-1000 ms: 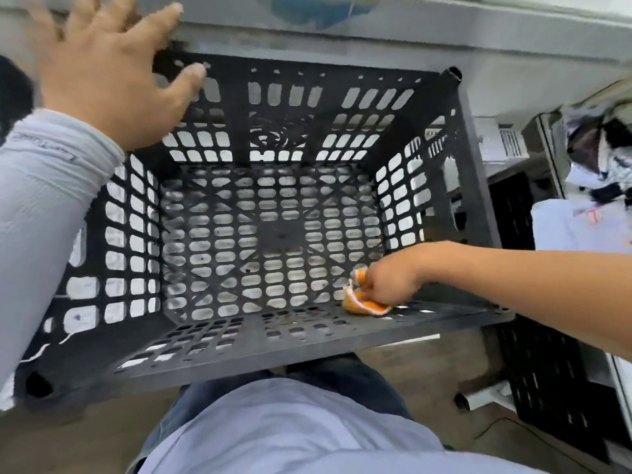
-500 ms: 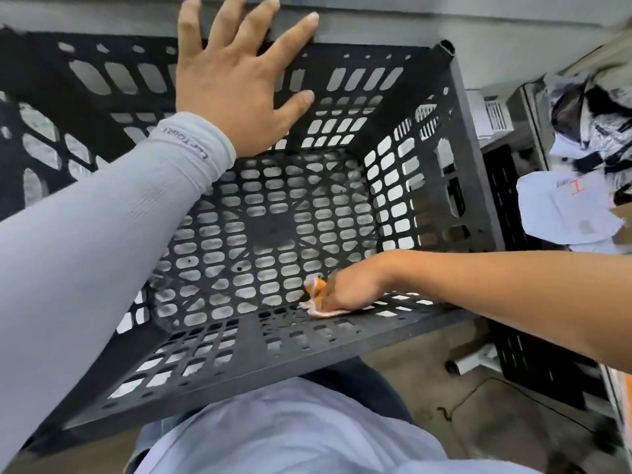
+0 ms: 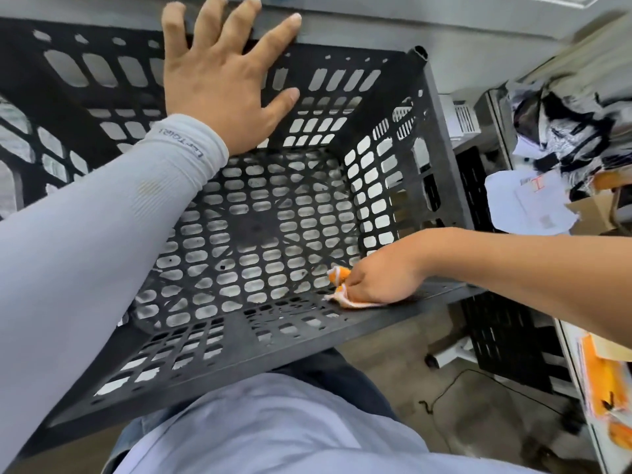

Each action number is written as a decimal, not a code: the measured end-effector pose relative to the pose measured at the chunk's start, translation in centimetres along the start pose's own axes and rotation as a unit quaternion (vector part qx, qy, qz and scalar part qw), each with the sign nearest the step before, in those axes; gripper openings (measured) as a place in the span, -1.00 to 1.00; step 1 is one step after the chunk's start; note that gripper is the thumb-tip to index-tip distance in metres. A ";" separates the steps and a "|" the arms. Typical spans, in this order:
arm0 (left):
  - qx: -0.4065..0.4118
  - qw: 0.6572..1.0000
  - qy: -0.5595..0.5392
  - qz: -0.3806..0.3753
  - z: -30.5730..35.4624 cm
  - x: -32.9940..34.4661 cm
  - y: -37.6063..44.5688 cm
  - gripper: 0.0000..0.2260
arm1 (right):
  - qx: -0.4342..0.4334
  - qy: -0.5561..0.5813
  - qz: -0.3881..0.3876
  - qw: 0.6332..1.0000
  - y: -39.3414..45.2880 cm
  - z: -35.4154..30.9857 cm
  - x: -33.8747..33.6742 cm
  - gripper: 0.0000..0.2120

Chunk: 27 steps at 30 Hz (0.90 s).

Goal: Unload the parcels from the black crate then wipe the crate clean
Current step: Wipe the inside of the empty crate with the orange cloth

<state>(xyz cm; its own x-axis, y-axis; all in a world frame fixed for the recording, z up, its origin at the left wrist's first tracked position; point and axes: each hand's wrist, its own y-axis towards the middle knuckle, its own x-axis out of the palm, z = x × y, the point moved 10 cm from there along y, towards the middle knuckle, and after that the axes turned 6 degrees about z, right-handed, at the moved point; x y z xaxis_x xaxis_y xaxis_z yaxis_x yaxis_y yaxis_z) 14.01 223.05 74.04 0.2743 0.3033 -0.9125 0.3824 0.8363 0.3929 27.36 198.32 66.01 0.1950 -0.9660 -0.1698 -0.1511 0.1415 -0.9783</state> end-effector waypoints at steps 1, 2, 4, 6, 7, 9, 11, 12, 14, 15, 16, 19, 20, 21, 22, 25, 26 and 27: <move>-0.001 1.000 0.002 -0.001 0.0 0.0 0.0 -0.38 | 0.004 -0.006 -0.007 1.000 0.8 -0.1 0.3 -0.58; -0.002 1.000 0.003 -0.002 0.0 0.1 0.0 -0.38 | 0.008 -0.007 -0.014 1.000 1.5 -0.1 0.6 -0.54; -0.003 1.000 0.006 -0.003 -0.1 0.1 0.1 -0.38 | 0.033 0.013 -0.011 0.999 3.3 0.4 0.9 -0.51; -0.003 1.000 0.010 -0.002 -0.1 0.1 0.2 -0.38 | 0.058 0.036 -0.005 0.998 4.8 0.9 1.0 -0.49; -0.002 1.000 0.010 -0.001 -0.1 0.1 0.2 -0.38 | 0.061 0.043 -0.007 0.997 5.5 1.0 1.1 -0.48; 0.000 1.000 0.010 0.004 -0.1 0.1 0.2 -0.38 | 0.059 0.036 -0.012 0.998 6.6 0.9 1.1 -0.50; 0.002 1.000 0.012 0.006 -0.1 0.2 0.2 -0.38 | 0.070 0.039 -0.008 0.997 7.6 1.0 1.2 -0.56; 0.001 1.000 0.013 0.006 -0.2 0.2 0.2 -0.38 | 0.079 0.043 -0.007 0.996 8.0 1.1 1.2 -0.59; 0.000 1.000 0.014 0.007 -0.2 0.3 0.1 -0.37 | 0.087 0.060 -0.002 0.994 8.6 1.2 1.4 -0.61; 0.000 1.000 0.015 0.006 -0.2 0.4 0.1 -0.37 | 0.086 0.070 0.003 0.994 8.6 1.1 1.3 -0.59; 0.000 1.000 0.015 0.005 -0.1 0.4 0.2 -0.36 | 0.082 0.068 0.007 0.994 8.6 1.0 1.2 -0.58; 0.000 1.000 0.007 0.004 0.0 0.4 0.3 -0.36 | 0.062 0.047 0.023 0.997 8.1 1.2 0.7 -0.63; 0.001 1.000 0.007 0.006 0.0 0.3 0.3 -0.36 | 0.057 0.036 0.027 0.997 7.7 1.4 0.7 -0.65; 0.002 1.000 0.008 0.009 0.1 0.3 0.3 -0.36 | 0.054 0.023 0.036 0.998 7.3 1.5 0.5 -0.66; 0.004 1.000 0.010 0.009 0.1 0.2 0.3 -0.36 | 0.055 0.018 0.049 0.997 6.7 1.8 0.3 -0.68; 0.002 1.000 0.005 0.010 0.1 0.2 0.2 -0.37 | 0.062 0.023 0.069 0.995 4.2 2.3 -0.5 -0.71; 0.002 1.000 0.004 0.012 0.1 0.1 0.1 -0.37 | 0.066 0.023 0.069 0.995 3.3 2.4 -0.6 -0.72; 0.002 1.000 0.002 0.013 0.1 0.1 0.1 -0.37 | 0.069 0.022 0.070 0.995 2.3 2.5 -0.9 -0.72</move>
<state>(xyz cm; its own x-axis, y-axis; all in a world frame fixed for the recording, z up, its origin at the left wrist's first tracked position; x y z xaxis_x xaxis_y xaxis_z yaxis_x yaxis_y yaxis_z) 14.16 223.12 74.02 0.2801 0.3277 -0.9023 0.3786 0.8260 0.4175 29.27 200.06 63.58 0.1391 -0.9428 -0.3029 -0.0378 0.3006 -0.9530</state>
